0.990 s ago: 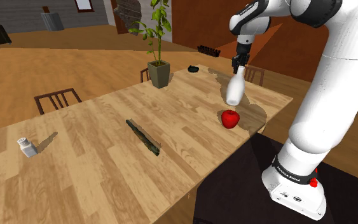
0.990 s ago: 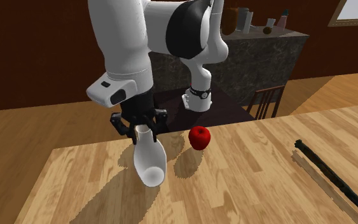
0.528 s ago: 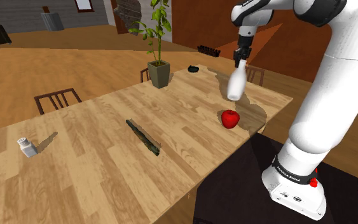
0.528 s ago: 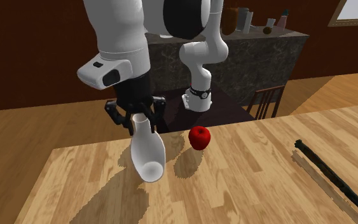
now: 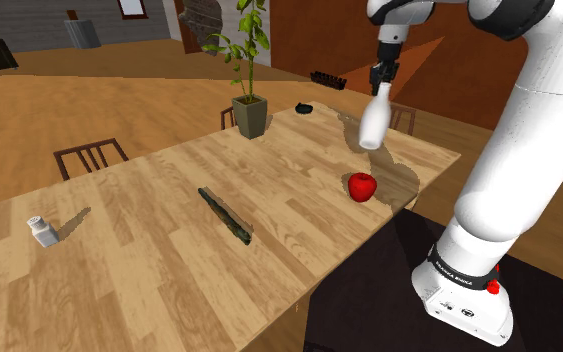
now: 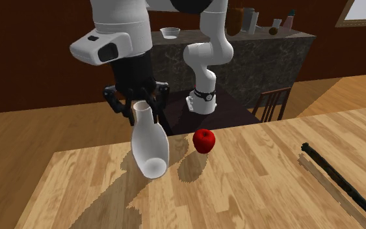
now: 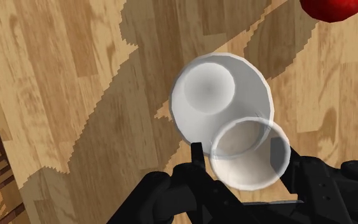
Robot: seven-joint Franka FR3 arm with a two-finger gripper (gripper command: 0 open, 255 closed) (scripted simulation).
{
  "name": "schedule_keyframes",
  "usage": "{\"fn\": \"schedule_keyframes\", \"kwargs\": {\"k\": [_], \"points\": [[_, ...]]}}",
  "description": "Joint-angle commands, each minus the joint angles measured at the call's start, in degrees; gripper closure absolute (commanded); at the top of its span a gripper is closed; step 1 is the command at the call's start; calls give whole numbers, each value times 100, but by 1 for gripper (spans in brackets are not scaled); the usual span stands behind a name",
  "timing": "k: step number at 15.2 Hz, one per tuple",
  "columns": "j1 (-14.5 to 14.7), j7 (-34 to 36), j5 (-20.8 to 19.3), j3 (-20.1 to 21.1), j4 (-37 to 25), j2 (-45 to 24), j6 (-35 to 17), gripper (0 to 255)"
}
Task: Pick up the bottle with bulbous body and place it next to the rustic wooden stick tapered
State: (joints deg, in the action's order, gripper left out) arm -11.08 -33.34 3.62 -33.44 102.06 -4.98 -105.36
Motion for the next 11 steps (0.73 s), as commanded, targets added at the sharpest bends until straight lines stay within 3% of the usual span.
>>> {"fn": "schedule_keyframes", "kwargs": {"k": [1, 11], "points": [[-4, 2, 2, -3, -158, -7, 153, 255], [-30, 9, 8, -20, -957, -33, 930, 255]]}}
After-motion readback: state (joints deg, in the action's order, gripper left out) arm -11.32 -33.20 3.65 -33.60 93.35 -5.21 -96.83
